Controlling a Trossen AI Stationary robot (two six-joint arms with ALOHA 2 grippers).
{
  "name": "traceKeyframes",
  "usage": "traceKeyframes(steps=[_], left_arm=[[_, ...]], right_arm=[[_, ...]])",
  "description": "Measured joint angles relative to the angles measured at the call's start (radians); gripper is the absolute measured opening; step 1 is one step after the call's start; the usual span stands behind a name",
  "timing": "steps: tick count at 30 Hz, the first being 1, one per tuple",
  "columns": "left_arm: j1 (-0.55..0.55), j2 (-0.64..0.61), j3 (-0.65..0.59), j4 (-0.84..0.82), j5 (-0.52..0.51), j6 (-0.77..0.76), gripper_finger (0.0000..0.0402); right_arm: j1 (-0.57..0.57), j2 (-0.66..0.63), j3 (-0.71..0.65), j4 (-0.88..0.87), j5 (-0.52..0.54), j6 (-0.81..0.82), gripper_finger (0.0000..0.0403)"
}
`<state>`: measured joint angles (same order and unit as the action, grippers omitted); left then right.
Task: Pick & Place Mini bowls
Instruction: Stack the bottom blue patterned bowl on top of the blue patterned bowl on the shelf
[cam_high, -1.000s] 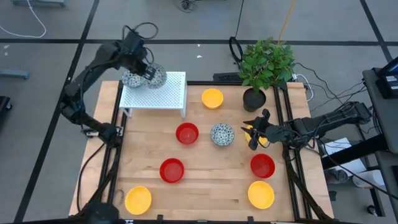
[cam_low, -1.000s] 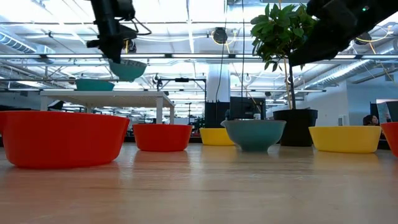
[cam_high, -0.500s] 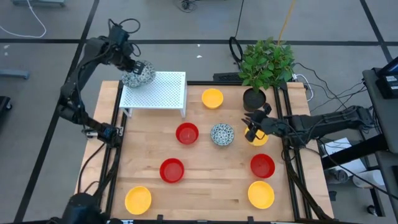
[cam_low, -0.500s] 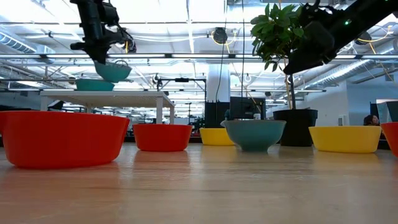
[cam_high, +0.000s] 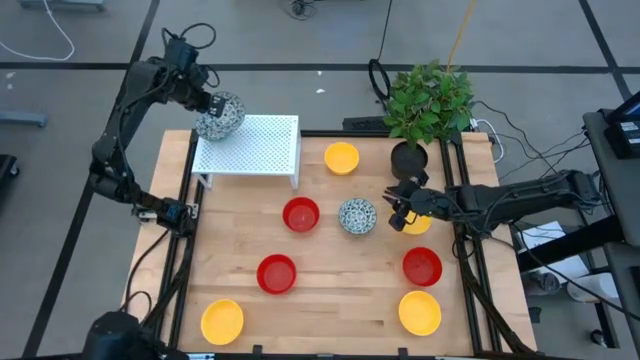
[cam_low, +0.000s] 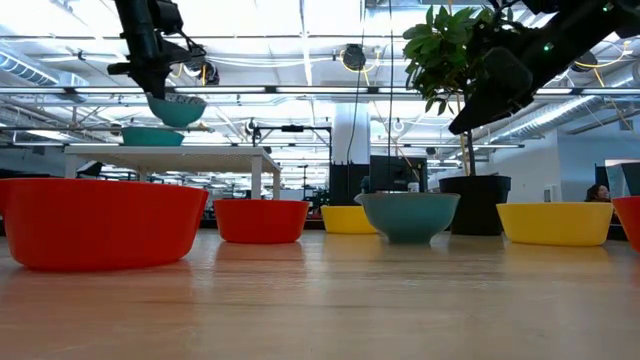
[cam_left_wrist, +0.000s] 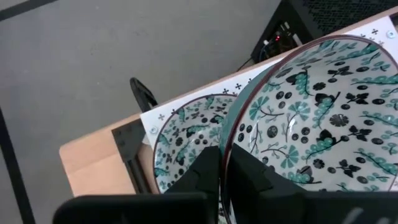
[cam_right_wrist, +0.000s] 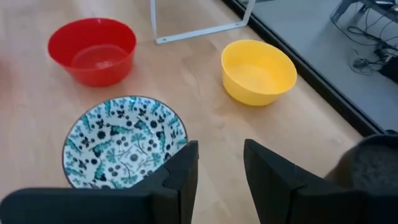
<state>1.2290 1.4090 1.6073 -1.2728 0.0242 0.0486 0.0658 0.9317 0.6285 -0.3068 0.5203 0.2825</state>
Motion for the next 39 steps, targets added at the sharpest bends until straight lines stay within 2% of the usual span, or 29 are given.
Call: traceKeyframes(steps=[10, 15, 21, 27, 31, 39], left_arm=[[0.022, 0.000, 0.000, 0.000, -0.023, 0.017, 0.0021], [0.020, 0.005, 0.000, 0.024, -0.061, -0.052, 0.0010], [0.019, 0.005, 0.000, 0.043, -0.078, -0.107, 0.0023], [0.019, 0.005, 0.000, 0.061, -0.089, -0.164, 0.0010], [0.017, 0.005, 0.000, 0.074, -0.073, -0.183, 0.0021], [-0.068, 0.005, 0.000, 0.073, -0.024, -0.241, 0.0013]], right_arm=[[0.000, 0.054, 0.000, 0.019, -0.002, 0.000, 0.0116], [0.000, 0.072, 0.000, 0.043, -0.002, 0.000, 0.0116], [0.000, 0.079, 0.000, 0.053, -0.002, 0.000, 0.0116], [0.000, 0.079, 0.000, 0.052, -0.002, 0.000, 0.0116], [0.000, 0.079, 0.000, 0.048, -0.002, -0.014, 0.0116], [0.000, 0.079, 0.000, 0.048, -0.002, -0.063, 0.0116]])
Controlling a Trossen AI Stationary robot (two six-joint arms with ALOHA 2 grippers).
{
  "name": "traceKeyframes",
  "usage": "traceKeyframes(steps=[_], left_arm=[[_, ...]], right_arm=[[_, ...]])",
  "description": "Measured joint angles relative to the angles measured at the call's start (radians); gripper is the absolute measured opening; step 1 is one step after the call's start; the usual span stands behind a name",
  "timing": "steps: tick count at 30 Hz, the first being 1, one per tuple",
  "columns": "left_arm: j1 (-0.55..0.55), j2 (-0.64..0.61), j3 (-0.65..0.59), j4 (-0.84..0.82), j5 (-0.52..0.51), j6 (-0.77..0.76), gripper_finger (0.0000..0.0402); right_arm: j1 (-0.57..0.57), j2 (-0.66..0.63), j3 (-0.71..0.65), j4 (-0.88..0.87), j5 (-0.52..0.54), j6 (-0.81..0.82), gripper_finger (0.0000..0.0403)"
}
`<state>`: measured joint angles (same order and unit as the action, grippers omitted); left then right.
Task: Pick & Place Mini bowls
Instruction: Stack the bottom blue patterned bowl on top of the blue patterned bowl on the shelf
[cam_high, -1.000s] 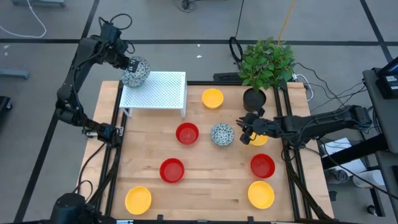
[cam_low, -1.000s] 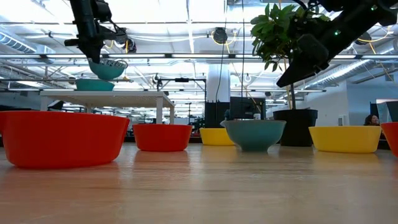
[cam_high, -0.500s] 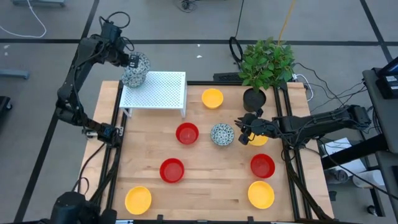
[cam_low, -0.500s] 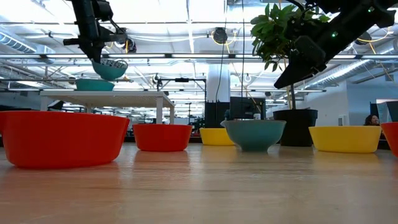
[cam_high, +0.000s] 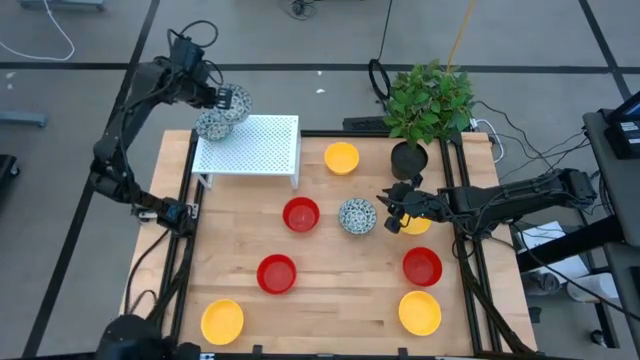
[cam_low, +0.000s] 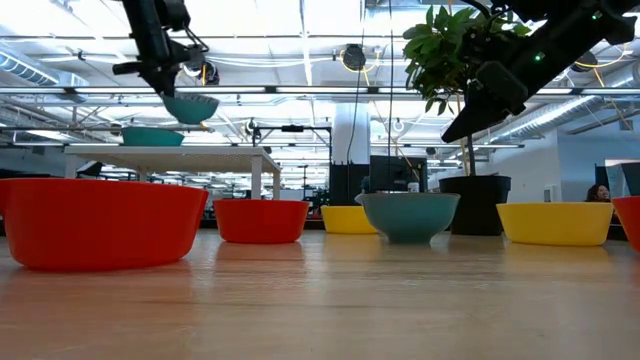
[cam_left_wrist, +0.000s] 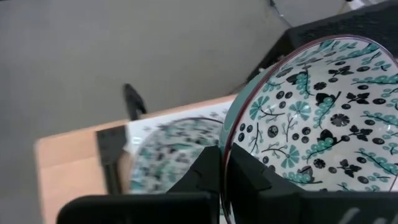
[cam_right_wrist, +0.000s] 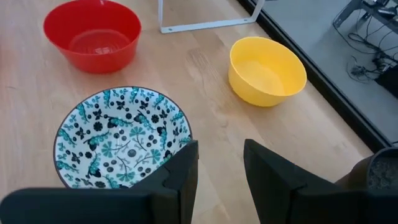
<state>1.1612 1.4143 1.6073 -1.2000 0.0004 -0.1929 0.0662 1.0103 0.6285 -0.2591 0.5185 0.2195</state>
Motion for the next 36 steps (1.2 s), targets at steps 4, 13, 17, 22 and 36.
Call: traceKeyframes(steps=[4, 13, 17, 22, 36], left_arm=[[-0.063, 0.000, 0.000, -0.032, -0.019, -0.065, 0.0020], [-0.176, -0.030, 0.000, -0.196, -0.231, -0.260, 0.0020], [-0.188, -0.076, 0.000, -0.191, -0.255, -0.327, 0.0014], [-0.193, -0.113, 0.001, -0.155, -0.256, -0.409, 0.0011], [-0.352, -0.115, -0.006, -0.369, -0.567, -0.846, 0.0024]], right_arm=[[0.000, 0.000, 0.000, 0.000, 0.000, -0.005, 0.0116], [0.000, 0.000, 0.000, -0.007, 0.000, -0.009, 0.0116], [0.000, 0.000, 0.000, -0.007, -0.001, -0.042, 0.0116], [0.000, 0.000, 0.000, -0.008, -0.004, -0.056, 0.0116], [0.000, 0.000, 0.000, -0.007, -0.004, -0.077, 0.0116]])
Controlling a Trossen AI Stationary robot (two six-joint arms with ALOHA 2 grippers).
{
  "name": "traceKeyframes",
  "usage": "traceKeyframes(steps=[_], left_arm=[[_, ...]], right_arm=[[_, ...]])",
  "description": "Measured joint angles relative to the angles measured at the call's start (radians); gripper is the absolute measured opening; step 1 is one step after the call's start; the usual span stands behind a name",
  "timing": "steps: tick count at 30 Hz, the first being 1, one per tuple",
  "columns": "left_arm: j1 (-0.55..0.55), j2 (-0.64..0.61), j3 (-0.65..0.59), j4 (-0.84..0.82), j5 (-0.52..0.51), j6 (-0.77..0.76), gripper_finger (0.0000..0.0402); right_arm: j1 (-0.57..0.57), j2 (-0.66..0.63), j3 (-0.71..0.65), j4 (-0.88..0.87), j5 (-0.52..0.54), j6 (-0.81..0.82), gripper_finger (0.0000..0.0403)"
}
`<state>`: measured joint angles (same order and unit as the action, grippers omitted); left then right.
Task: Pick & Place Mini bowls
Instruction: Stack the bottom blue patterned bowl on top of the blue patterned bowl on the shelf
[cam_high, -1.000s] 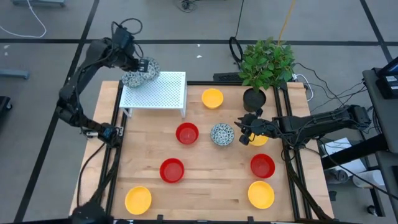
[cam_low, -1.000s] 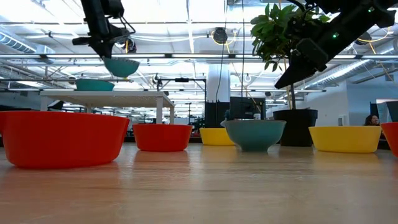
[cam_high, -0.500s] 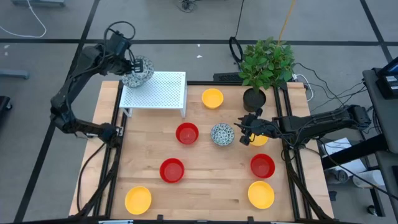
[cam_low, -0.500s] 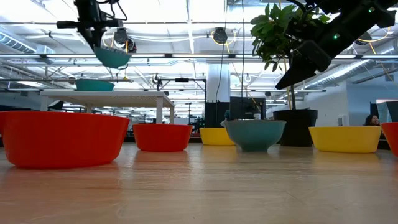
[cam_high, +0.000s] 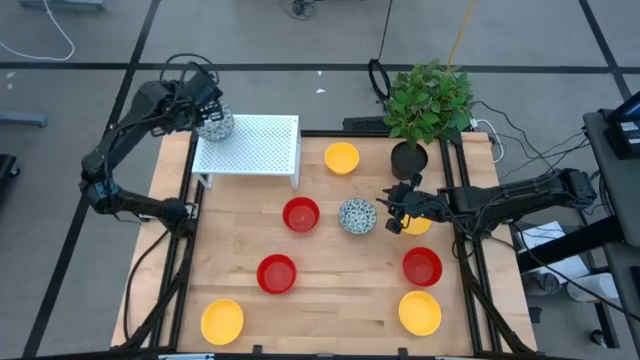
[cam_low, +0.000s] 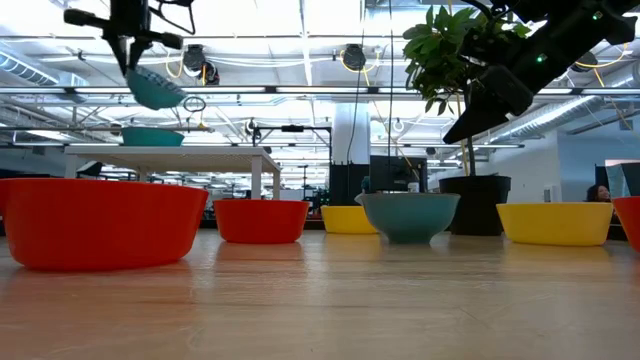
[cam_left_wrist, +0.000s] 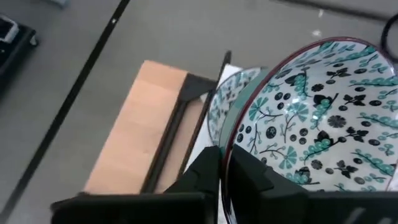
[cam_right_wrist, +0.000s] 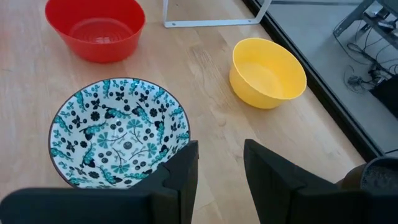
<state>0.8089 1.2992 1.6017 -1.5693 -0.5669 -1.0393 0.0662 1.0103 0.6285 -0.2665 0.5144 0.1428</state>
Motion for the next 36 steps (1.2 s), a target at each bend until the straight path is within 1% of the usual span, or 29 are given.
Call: traceKeyframes(steps=[2, 5, 8, 13, 16, 22, 26, 30, 36], left_arm=[[-0.022, -0.002, -0.011, 0.037, -0.031, -0.054, 0.0024], [-0.051, -0.003, -0.042, 0.057, -0.086, -0.153, 0.0013], [-0.080, -0.003, -0.098, 0.073, -0.129, -0.264, 0.0010], [-0.112, -0.002, -0.199, 0.113, -0.159, -0.462, 0.0034], [-0.116, -0.005, -0.229, 0.128, -0.194, -0.542, 0.0035], [-0.114, -0.006, -0.234, 0.139, -0.248, -0.632, 0.0014], [-0.114, 0.008, -0.234, 0.138, -0.245, -0.649, 0.0023], [-0.109, 0.015, -0.234, 0.123, -0.243, -0.717, 0.0032], [-0.103, 0.015, -0.234, 0.124, -0.242, -0.758, 0.0016]], right_arm=[[0.000, 0.000, 0.000, 0.000, 0.000, -0.022, 0.0116], [0.000, 0.000, 0.000, 0.002, 0.000, -0.047, 0.0116], [0.000, 0.000, 0.000, 0.001, -0.031, -0.050, 0.0116], [0.000, 0.000, 0.000, 0.000, -0.072, -0.051, 0.0116], [0.000, 0.000, 0.000, -0.001, -0.072, -0.051, 0.0116], [-0.005, 0.000, 0.000, 0.000, -0.072, -0.051, 0.0116], [-0.021, 0.000, 0.000, 0.000, -0.072, -0.050, 0.0116], [-0.026, 0.000, 0.000, 0.000, -0.074, -0.050, 0.0116], [-0.026, 0.000, 0.000, 0.000, -0.075, -0.041, 0.0116]])
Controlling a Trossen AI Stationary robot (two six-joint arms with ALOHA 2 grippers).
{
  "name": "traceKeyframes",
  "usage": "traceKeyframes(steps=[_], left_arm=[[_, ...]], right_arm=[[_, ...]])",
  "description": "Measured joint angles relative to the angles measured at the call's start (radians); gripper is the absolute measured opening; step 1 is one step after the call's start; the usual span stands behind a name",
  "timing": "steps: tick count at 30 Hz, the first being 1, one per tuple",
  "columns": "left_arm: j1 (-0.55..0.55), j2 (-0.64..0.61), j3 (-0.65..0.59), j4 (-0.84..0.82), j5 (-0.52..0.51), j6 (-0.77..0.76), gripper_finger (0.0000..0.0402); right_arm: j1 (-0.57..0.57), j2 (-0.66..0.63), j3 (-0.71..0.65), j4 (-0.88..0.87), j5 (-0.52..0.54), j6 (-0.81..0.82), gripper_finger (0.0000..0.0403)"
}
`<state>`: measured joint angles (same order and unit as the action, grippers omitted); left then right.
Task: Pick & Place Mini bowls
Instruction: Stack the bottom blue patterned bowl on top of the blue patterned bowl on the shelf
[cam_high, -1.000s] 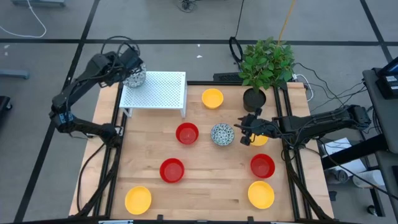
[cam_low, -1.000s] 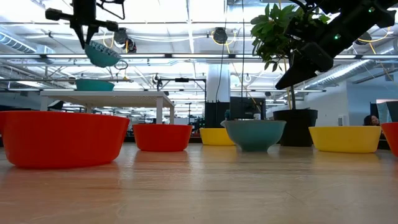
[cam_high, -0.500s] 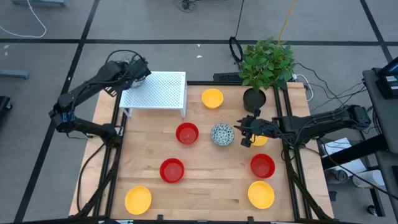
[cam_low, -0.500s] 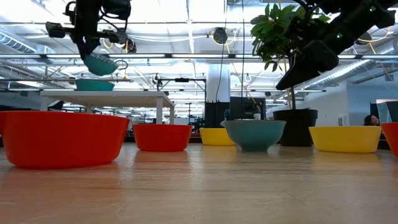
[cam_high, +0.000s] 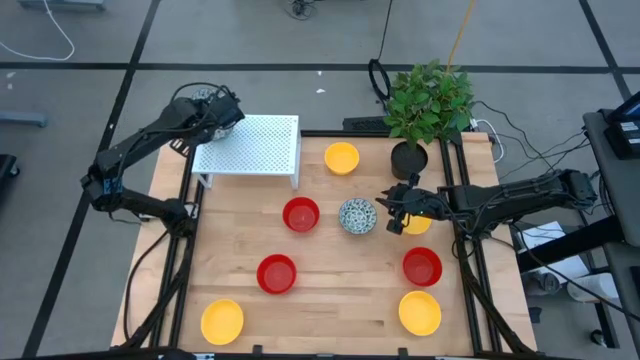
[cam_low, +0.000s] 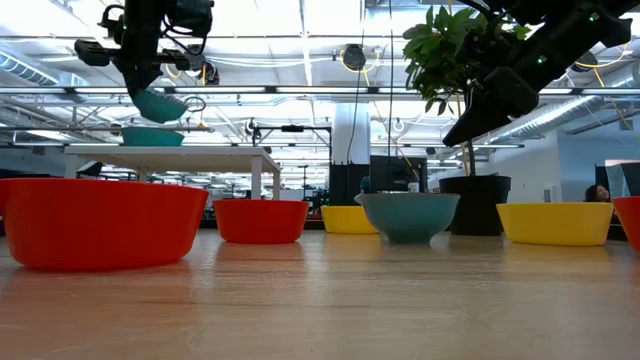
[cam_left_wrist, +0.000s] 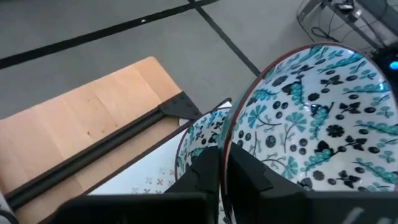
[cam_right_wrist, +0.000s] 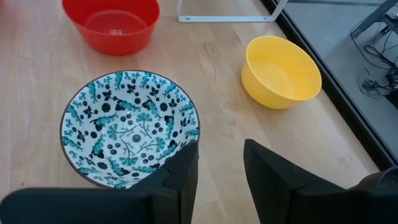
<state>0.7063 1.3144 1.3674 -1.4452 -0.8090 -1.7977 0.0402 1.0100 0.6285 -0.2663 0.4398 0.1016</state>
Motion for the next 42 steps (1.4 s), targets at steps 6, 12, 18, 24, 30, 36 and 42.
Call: traceKeyframes(steps=[6, 12, 18, 24, 30, 36, 42], left_arm=[[-0.009, 0.000, -0.092, 0.072, 0.053, -0.018, 0.0024], [-0.004, -0.005, -0.151, 0.173, 0.054, -0.071, 0.0033], [0.014, -0.008, -0.151, 0.169, 0.054, -0.059, 0.0034], [0.014, -0.008, -0.151, 0.162, 0.057, -0.059, 0.0035], [0.014, -0.008, -0.151, 0.154, 0.051, -0.056, 0.0036], [0.014, -0.008, -0.151, 0.133, 0.044, -0.057, 0.0055], [0.014, -0.031, -0.151, 0.130, 0.037, -0.054, 0.0126]], right_arm=[[0.000, 0.000, 0.000, 0.000, 0.000, 0.010, 0.0116], [0.000, 0.000, 0.000, 0.000, -0.001, 0.023, 0.0116], [0.000, 0.000, 0.000, -0.008, -0.001, 0.051, 0.0116], [0.000, 0.000, 0.000, -0.007, -0.001, 0.051, 0.0116], [0.000, 0.000, 0.000, -0.007, -0.001, 0.052, 0.0116], [0.000, 0.000, 0.000, -0.007, -0.005, 0.081, 0.0116], [0.001, 0.000, 0.000, -0.007, -0.033, 0.081, 0.0116]])
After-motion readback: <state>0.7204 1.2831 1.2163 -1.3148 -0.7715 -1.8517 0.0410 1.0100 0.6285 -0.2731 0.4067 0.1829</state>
